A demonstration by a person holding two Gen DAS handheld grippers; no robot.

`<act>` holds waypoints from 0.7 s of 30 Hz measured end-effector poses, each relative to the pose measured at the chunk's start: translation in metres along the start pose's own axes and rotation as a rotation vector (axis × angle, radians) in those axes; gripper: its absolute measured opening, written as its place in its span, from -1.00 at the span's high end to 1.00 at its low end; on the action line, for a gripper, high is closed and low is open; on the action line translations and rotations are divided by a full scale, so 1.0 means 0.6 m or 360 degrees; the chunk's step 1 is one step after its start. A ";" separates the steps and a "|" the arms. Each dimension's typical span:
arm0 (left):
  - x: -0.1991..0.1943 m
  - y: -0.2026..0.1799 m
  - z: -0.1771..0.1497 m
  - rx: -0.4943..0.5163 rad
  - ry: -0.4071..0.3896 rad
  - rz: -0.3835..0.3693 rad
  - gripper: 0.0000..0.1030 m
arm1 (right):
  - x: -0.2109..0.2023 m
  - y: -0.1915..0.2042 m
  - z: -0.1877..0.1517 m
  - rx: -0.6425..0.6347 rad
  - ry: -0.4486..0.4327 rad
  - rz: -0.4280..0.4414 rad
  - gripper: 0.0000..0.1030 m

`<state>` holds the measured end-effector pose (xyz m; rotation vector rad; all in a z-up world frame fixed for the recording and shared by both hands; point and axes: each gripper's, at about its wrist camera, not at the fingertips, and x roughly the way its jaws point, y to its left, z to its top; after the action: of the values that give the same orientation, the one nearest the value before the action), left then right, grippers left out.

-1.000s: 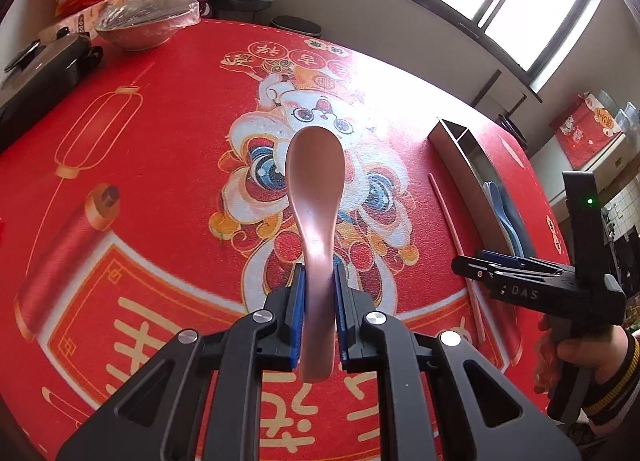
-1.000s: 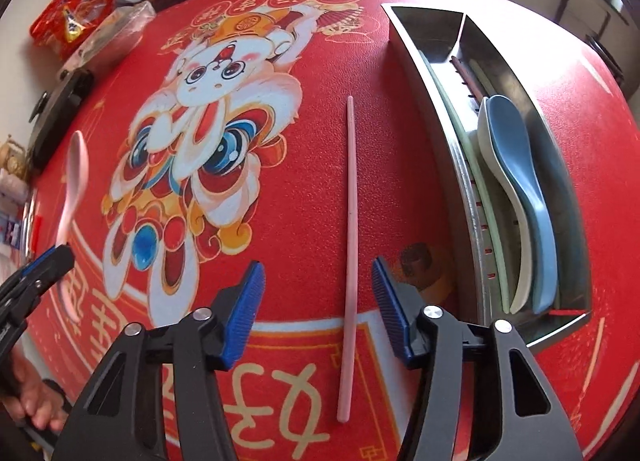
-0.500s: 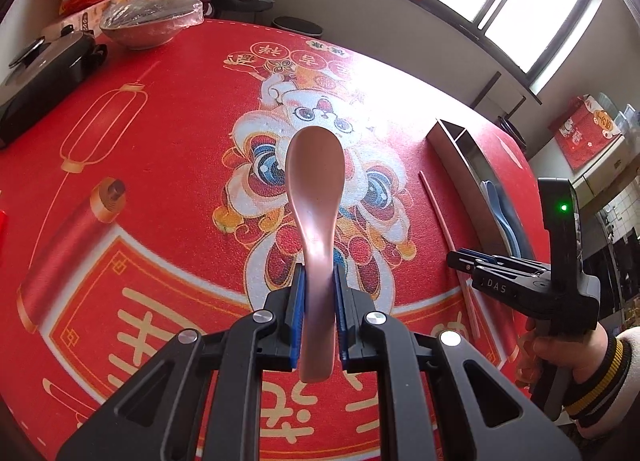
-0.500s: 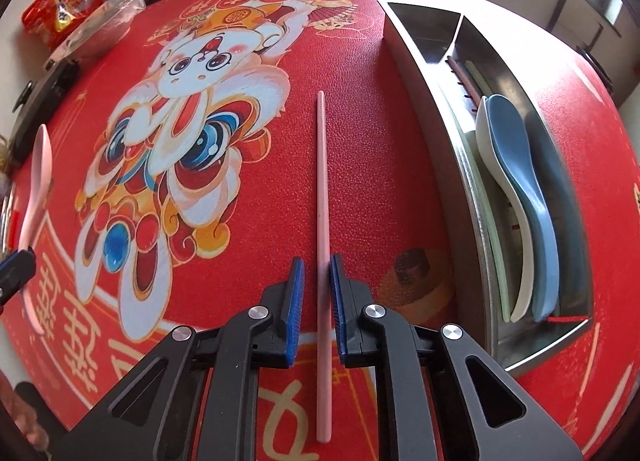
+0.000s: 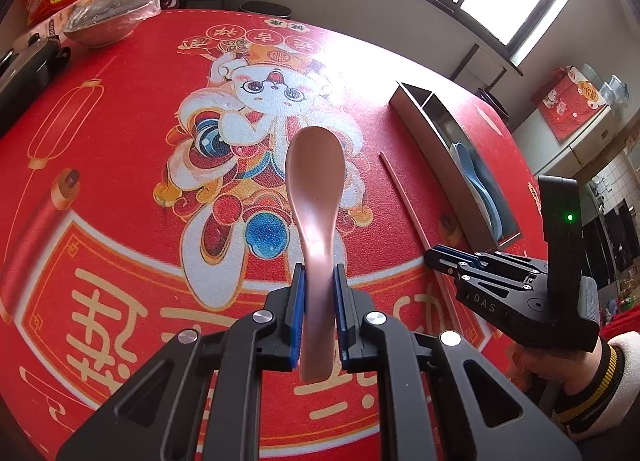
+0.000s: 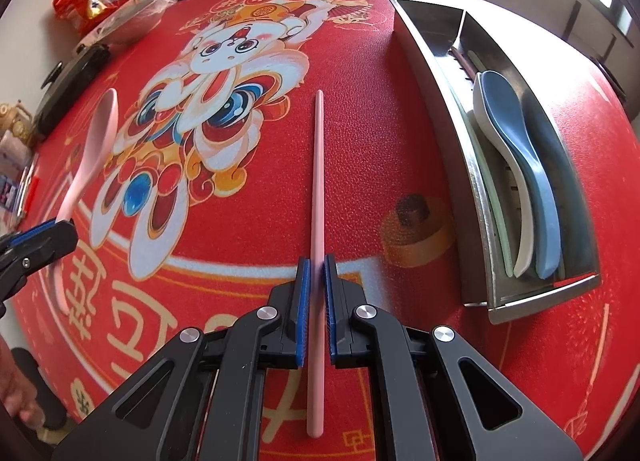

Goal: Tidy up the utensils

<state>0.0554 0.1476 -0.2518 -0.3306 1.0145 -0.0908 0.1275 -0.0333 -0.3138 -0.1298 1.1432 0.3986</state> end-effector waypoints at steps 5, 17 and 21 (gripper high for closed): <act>0.001 -0.004 -0.002 0.0006 0.0000 0.0012 0.75 | -0.001 0.003 -0.006 -0.0038 -0.0033 -0.0021 0.86; -0.016 0.001 -0.013 -0.0037 -0.0024 0.0072 0.75 | 0.008 0.001 0.012 -0.0034 -0.0048 0.0017 0.86; -0.024 0.006 -0.019 -0.0082 -0.0034 0.0103 0.75 | 0.010 0.000 0.015 -0.0038 -0.0053 0.0034 0.86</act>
<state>0.0376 0.1519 -0.2466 -0.3446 1.0067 -0.0026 0.1371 -0.0290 -0.3157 -0.1315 1.1077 0.4322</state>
